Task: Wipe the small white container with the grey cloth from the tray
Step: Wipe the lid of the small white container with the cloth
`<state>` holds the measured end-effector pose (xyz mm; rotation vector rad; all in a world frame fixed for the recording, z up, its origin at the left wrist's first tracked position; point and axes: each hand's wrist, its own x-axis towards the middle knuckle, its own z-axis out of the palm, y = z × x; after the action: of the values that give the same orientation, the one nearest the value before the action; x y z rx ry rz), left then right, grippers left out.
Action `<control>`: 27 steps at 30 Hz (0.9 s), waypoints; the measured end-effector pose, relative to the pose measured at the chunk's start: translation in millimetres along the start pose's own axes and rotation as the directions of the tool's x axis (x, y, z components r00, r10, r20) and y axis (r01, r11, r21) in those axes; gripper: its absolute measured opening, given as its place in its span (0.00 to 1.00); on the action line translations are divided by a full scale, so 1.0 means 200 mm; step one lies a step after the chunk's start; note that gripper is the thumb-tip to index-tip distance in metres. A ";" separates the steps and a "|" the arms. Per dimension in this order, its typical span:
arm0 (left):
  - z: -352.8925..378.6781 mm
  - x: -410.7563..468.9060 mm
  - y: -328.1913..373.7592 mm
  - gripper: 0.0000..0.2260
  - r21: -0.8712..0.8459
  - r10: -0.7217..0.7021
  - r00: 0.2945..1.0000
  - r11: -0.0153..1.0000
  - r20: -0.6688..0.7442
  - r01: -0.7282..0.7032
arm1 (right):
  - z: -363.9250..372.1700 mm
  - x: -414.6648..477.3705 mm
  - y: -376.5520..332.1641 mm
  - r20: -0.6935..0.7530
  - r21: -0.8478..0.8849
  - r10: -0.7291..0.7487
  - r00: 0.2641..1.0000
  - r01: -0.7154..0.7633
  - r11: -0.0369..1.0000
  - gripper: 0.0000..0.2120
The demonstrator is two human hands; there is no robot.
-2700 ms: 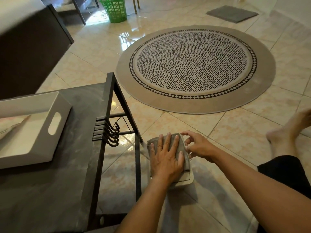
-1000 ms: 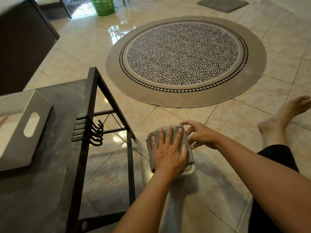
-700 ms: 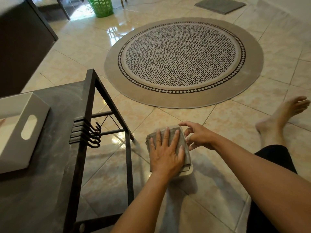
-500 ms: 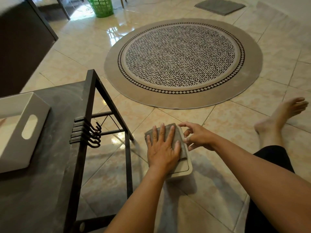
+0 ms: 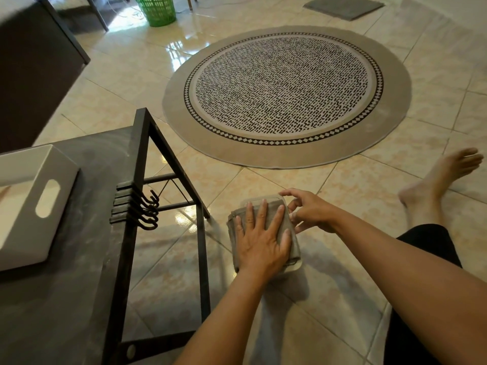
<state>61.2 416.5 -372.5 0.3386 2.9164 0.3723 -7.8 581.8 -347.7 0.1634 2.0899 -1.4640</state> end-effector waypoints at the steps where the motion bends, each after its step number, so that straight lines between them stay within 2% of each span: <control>1: -0.01 0.02 0.00 0.28 0.002 0.008 1.000 1.000 0.000 -0.008 | 0.00 0.00 0.00 -0.004 0.001 0.000 1.000 0.000 1.000 0.33; 6: -0.01 -0.01 -0.06 0.29 -0.009 -0.047 0.999 0.999 -0.016 0.047 | 0.00 -0.01 0.00 -0.009 -0.003 -0.001 1.000 0.001 1.000 0.32; 11: -0.01 0.01 -0.01 0.28 -0.008 0.002 1.000 1.000 0.010 -0.002 | 0.01 0.00 -0.01 -0.004 -0.024 0.001 1.000 -0.001 1.000 0.33; 15: -0.01 -0.02 -0.08 0.30 -0.056 -0.068 0.997 0.996 -0.029 0.067 | 0.01 0.00 0.00 -0.010 -0.023 0.001 1.000 -0.002 1.000 0.32; 17: 0.02 -0.07 -0.06 0.30 -0.048 -0.058 0.998 0.997 -0.015 0.057 | 0.01 0.00 -0.01 0.002 -0.024 0.001 1.000 -0.001 1.000 0.32; 22: 0.00 -0.03 -0.05 0.30 -0.038 -0.059 0.998 0.998 -0.021 0.058 | 0.01 -0.04 -0.01 0.091 0.017 0.034 0.995 -0.036 0.999 0.39; 25: 0.00 -0.13 -0.06 0.30 -0.066 -0.113 0.993 0.992 -0.023 0.111 | 0.01 -0.06 0.00 0.089 0.046 0.035 0.995 -0.039 0.998 0.39; 27: 0.03 -0.20 -0.01 0.30 -0.077 -0.081 0.996 0.994 -0.023 0.079 | 0.01 -0.05 0.00 0.086 0.040 0.035 0.996 -0.038 0.998 0.39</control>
<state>100.7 405.4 -371.9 0.2068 2.9203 0.4774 0.7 582.1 -343.7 0.1517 1.9794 -1.4676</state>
